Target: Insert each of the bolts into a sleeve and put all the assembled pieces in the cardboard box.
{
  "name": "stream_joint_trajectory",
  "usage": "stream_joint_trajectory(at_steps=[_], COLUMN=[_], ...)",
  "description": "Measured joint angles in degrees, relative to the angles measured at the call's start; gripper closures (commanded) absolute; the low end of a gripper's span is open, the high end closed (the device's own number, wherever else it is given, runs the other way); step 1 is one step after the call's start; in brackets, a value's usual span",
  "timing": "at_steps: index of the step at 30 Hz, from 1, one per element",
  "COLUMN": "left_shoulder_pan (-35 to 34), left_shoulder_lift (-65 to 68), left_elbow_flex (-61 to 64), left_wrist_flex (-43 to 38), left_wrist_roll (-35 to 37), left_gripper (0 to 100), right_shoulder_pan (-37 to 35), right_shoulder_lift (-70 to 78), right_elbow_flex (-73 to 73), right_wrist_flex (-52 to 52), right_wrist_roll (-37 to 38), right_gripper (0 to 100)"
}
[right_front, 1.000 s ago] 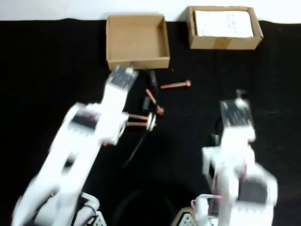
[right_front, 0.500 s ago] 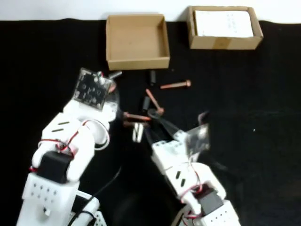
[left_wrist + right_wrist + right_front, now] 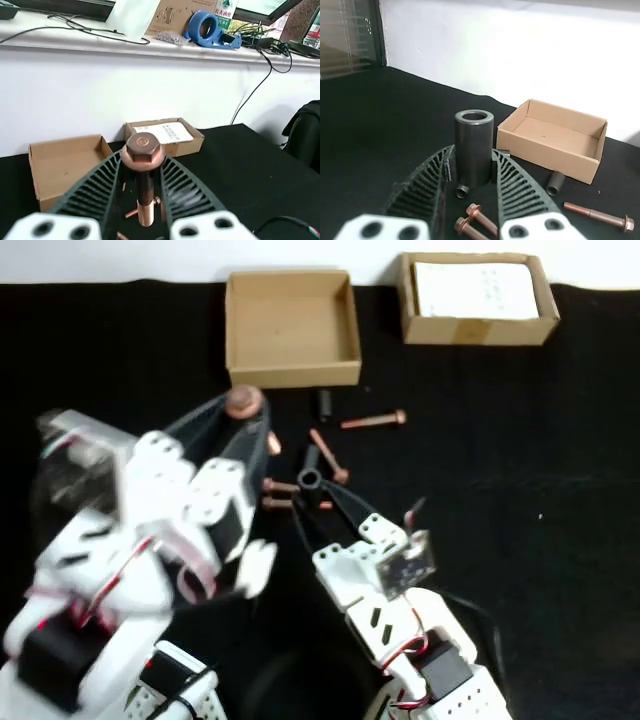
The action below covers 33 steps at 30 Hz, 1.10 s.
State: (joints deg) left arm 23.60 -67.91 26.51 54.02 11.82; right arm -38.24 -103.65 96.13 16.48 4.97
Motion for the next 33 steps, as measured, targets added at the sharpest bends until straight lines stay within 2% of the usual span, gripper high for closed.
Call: stream_joint_trajectory(at_steps=[6, 14, 19, 24, 33], left_shoulder_pan=[3.87, 4.13, 4.13, 4.13, 4.04], left_shoulder_lift=[0.26, 7.65, 9.58, 11.08, 11.6], left_elbow_flex=[5.71, 8.79, 9.32, 9.23, 9.32], left_wrist_flex=[-2.73, -7.56, -7.74, -8.0, -8.0], left_wrist_roll=[0.0, 0.0, 0.0, 0.0, 0.0], left_gripper=[99, 99, 99, 99, 99], right_shoulder_pan=[0.0, 0.0, 0.0, 0.0, 0.0], right_shoulder_lift=[0.0, 0.0, 0.0, 0.0, -0.09], right_elbow_flex=[0.0, 0.0, 0.0, 0.0, 0.0], right_wrist_flex=[0.0, 0.0, 0.0, -0.18, -0.97], right_wrist_roll=[0.26, 0.26, 0.0, -4.31, -4.84], right_gripper=[99.1, 99.1, 99.1, 99.1, 99.1])
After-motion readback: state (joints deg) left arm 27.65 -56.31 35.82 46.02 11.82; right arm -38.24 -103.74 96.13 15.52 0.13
